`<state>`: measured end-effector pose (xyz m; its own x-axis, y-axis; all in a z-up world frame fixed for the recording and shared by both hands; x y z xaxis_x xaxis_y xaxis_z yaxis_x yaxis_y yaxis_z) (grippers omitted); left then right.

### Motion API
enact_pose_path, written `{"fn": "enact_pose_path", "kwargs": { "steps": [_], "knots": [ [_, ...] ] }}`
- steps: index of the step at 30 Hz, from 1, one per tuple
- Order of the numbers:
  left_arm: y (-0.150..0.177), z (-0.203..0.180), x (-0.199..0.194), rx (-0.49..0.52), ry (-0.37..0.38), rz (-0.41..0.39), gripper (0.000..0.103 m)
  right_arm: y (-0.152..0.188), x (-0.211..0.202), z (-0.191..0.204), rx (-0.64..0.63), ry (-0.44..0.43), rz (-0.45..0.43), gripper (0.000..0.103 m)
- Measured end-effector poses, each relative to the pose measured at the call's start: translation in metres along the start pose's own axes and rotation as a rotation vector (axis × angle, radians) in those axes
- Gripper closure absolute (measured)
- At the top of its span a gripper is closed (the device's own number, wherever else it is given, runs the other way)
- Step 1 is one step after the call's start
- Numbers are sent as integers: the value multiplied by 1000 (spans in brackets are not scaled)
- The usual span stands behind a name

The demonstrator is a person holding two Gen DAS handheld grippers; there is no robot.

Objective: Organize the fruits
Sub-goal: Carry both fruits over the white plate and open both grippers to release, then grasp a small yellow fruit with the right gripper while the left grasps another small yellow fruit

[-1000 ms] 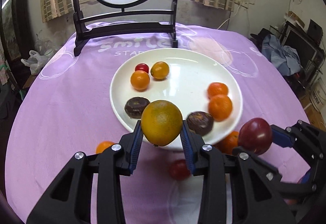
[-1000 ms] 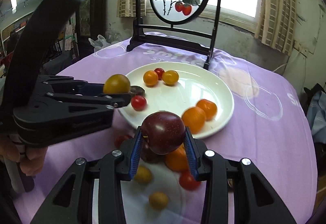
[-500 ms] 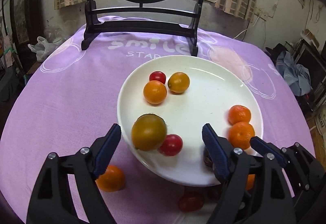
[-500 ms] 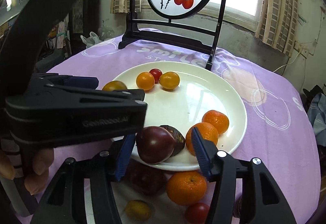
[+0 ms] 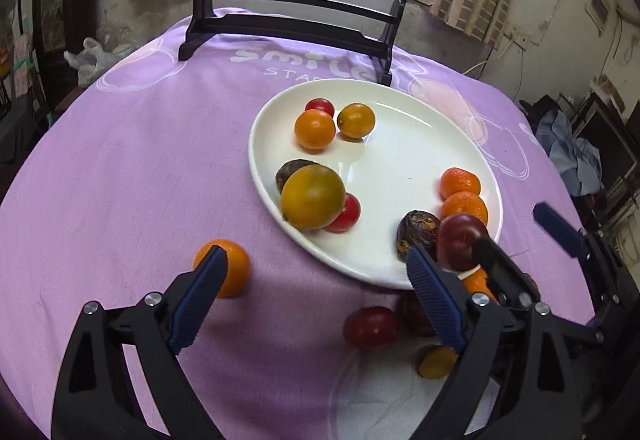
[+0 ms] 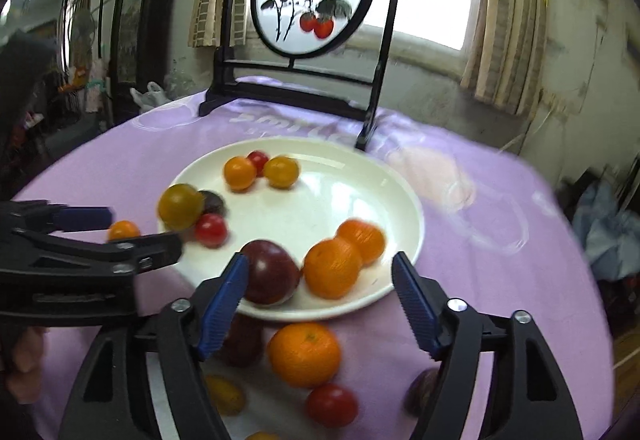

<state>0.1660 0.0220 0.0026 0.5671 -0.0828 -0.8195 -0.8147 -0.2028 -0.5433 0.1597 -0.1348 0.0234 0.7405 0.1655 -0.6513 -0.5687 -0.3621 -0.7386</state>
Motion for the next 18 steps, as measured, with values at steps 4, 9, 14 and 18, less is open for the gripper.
{"fn": "enact_pose_path", "kwargs": {
  "steps": [4,9,14,18],
  "knots": [
    [3,1,-7,1,-8,-13,14,-6,3,-4,-3,31,-35,27],
    [2,0,-12,3,-13,-22,14,-6,4,-14,13,105,-64,27],
    [2,1,-11,10,-14,-18,14,0,-9,-23,51,48,-75,27],
    [4,2,-9,17,-9,-6,14,8,-4,-21,34,0,6,27]
  ]
}}
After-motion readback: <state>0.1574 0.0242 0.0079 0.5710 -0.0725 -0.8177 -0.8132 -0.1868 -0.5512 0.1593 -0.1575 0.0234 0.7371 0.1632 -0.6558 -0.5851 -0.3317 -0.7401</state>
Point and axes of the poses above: each gripper's, at about its wrist camera, not at the fingertips, and x roughly the way its jaws point, z to its left, y to its underside, the point moved 1 cm from there along x, roughly the way its jaws point, and after that the axes turned 5 degrees about z, right-handed, at the moved point
